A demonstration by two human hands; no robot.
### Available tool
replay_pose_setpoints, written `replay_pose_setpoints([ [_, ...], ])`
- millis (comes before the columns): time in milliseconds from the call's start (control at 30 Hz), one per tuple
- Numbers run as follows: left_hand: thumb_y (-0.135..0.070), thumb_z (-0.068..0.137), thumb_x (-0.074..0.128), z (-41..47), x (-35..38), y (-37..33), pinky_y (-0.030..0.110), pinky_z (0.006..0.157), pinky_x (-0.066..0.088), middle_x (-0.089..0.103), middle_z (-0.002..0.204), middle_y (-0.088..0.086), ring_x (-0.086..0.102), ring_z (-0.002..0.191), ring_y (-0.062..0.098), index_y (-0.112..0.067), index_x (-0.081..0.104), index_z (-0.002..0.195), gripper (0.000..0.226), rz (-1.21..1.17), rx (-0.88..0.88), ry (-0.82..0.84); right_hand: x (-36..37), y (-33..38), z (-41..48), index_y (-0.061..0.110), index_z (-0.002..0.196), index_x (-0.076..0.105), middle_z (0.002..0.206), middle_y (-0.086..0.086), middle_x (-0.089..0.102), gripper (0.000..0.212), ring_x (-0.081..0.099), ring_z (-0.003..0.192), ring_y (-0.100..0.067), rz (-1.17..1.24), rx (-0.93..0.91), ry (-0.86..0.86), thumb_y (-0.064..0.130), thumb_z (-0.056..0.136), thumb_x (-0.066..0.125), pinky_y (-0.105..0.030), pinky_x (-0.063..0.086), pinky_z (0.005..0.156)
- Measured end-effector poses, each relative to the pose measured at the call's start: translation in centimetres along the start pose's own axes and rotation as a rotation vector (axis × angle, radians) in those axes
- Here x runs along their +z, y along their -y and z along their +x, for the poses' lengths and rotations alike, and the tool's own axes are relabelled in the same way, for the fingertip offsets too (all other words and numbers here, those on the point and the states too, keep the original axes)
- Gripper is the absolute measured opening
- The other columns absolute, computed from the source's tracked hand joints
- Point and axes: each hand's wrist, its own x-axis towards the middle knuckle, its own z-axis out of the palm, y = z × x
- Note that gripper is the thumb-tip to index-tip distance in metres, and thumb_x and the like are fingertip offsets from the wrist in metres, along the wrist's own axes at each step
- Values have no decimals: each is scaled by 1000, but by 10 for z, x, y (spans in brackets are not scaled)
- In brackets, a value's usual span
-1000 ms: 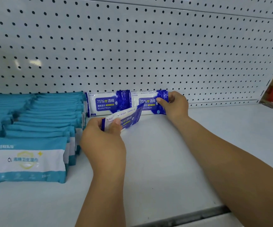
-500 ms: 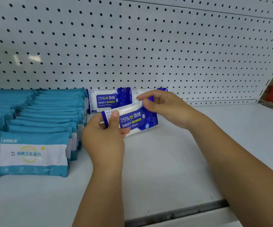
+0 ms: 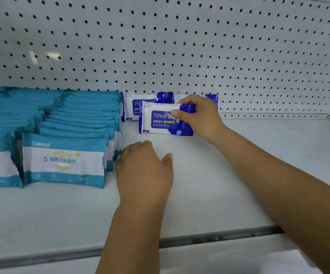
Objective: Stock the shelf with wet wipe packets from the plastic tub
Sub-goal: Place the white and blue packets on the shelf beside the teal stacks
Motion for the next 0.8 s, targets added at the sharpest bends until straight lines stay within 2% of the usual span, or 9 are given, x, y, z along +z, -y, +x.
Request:
replay_pose_setpoints([
  [167,-57,98,48,1,3,5,41,121,28,32,162,1,27,150,22,-22,40,152,65,85,40,24,15,7,19,23,94,65,88,17,63,27,63,82,-2,-144,-52,48,32,79,84,-20,55,70],
  [267,-56,98,49,2,2,7,41,118,32,40,156,1,33,145,23,-20,46,146,60,81,42,-6,26,4,36,21,98,70,95,9,61,32,54,97,-10,-321,-155,-4,40,76,84,-24,43,80],
  [367,-55,99,48,3,3,8,40,115,31,43,152,1,36,141,23,-20,49,142,56,98,56,-30,40,1,47,19,102,72,101,6,58,37,45,109,-17,-453,-249,-82,45,77,81,-30,40,91],
  [500,-58,99,45,5,8,9,40,117,30,42,153,1,34,142,23,-20,50,142,58,96,75,-52,51,0,55,22,103,73,108,5,60,39,42,116,-22,-575,-330,-161,52,78,78,-32,28,89],
  [667,-61,98,42,6,9,11,42,116,32,45,151,1,36,140,23,-20,52,141,60,82,68,-64,58,4,57,23,106,70,116,3,59,45,41,120,-24,-637,-345,-209,56,76,77,-36,30,92],
  [800,-61,96,48,8,9,10,40,112,36,52,143,1,41,135,23,-19,56,136,59,26,60,-78,54,5,50,21,112,66,119,3,58,52,44,121,-22,-614,-344,-232,55,75,78,-34,31,94],
])
